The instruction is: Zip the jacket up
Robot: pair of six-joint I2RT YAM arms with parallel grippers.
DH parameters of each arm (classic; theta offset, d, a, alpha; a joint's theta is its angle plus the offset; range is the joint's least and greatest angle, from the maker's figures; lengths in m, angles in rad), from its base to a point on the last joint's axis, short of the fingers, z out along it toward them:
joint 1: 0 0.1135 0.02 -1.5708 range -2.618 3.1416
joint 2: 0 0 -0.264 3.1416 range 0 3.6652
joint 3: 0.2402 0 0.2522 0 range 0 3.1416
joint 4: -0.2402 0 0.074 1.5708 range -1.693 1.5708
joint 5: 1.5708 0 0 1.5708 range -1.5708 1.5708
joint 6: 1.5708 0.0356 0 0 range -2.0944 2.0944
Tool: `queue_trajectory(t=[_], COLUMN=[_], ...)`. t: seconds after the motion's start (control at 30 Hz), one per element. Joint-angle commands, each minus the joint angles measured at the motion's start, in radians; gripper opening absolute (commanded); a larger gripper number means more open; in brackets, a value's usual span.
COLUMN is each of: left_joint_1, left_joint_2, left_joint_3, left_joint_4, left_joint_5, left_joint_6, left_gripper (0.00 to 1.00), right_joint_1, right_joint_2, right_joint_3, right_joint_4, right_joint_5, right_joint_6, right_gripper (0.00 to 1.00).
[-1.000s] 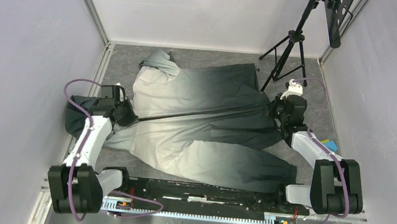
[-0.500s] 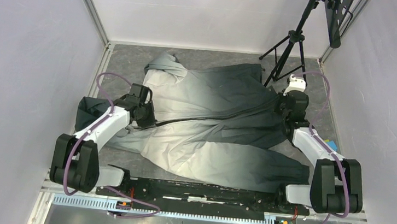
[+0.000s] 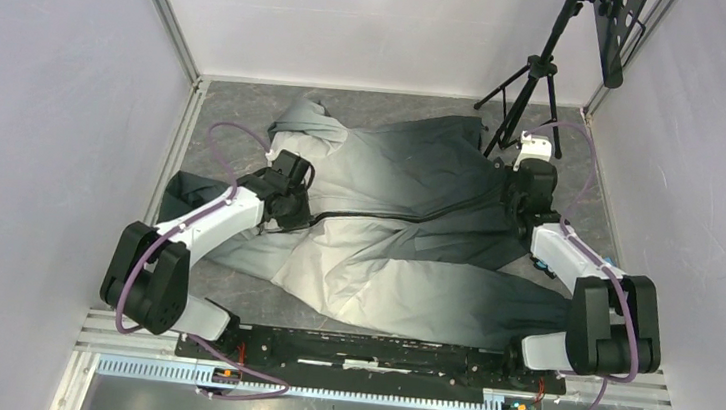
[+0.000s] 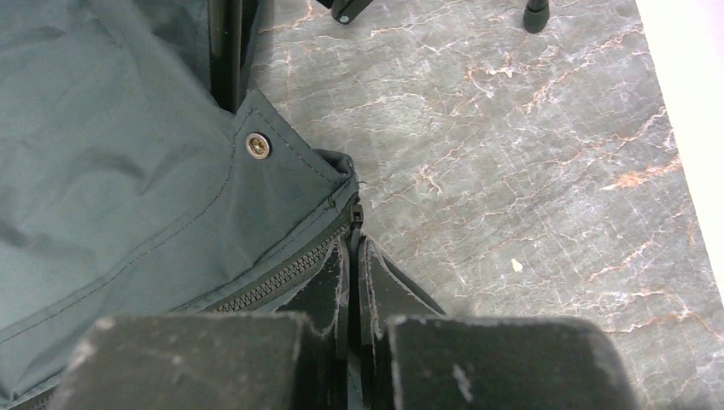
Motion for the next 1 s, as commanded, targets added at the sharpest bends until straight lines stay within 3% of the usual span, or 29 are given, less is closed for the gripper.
queue_trajectory(t=[0.0,0.27,0.37,0.4,0.47,0.53,0.7,0.87,0.97], left_joint_1=[0.006,0.014,0.020,0.030,0.059,0.123,0.301,0.501,0.536], left_joint_2=[-0.027,-0.047,-0.077,-0.085,-0.105,-0.157,-0.306,-0.350,-0.307], left_joint_3=[0.042,0.041,0.024,0.021,0.016,-0.002,-0.017,-0.098,-0.143], left_joint_4=[0.011,-0.027,-0.016,-0.018,-0.042,-0.058,-0.119,-0.079,0.005], left_joint_5=[-0.112,-0.115,-0.093,-0.071,-0.016,0.027,0.084,0.172,0.219], left_joint_6=[-0.033,-0.037,-0.033,-0.027,-0.018,0.003,0.031,-0.047,-0.064], left_gripper=[0.02,0.02,0.02,0.07,0.39,0.58,0.97,1.00,1.00], right_joint_1=[0.007,0.007,0.011,0.017,0.040,0.072,0.135,0.344,0.536], right_joint_2=[0.011,-0.004,-0.030,-0.038,-0.048,-0.051,-0.059,-0.060,-0.026], right_joint_3=[0.065,0.152,0.172,0.177,0.197,0.225,0.269,0.275,0.255], right_joint_4=[-0.016,-0.172,-0.217,-0.228,-0.258,-0.295,-0.337,-0.277,-0.137], right_joint_5=[0.065,0.127,0.089,0.077,0.071,0.079,0.071,-0.018,-0.128], right_joint_6=[-0.016,-0.028,-0.028,-0.027,-0.029,-0.032,-0.044,-0.015,0.018], right_gripper=[0.00,0.01,0.17,0.27,0.41,0.52,0.65,0.71,0.74])
